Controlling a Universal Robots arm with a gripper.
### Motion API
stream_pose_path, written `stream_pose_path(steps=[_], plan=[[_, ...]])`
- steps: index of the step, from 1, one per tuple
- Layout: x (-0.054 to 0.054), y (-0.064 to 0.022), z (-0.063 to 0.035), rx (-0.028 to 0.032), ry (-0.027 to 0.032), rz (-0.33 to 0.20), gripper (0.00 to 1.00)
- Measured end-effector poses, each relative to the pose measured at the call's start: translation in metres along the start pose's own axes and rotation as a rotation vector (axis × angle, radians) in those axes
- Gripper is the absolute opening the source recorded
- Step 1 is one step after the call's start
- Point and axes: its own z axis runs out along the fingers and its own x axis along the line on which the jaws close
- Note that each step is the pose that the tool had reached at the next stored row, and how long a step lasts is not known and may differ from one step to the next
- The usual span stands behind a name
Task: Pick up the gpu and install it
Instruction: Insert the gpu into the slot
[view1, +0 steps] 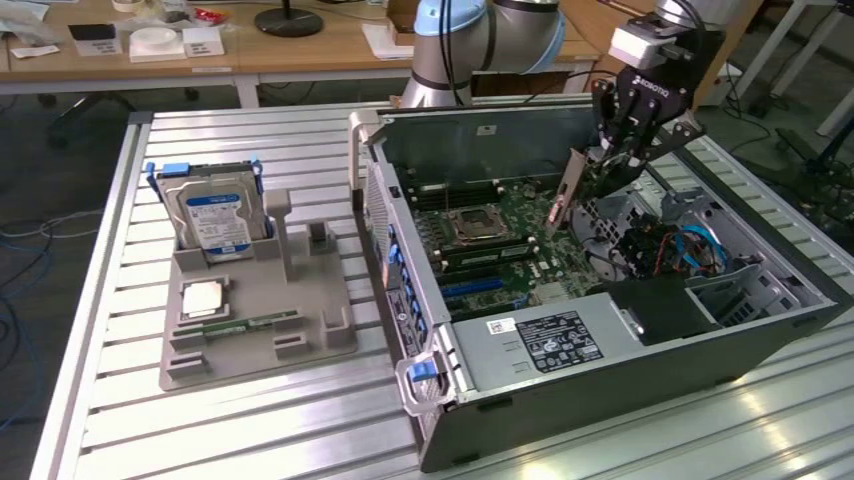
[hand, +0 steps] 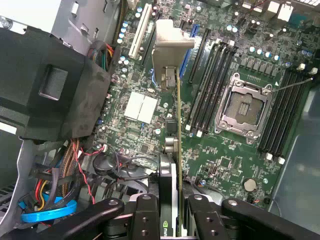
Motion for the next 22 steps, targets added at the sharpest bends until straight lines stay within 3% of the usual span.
stream_pose_path(steps=[15, 22], plan=[[0.0, 0.0, 0.0, -0.0002, -0.0001, 0.005, 0.27], [0.0, 0.0, 0.0008, -0.0042, -0.0048, 0.109, 0.27]])
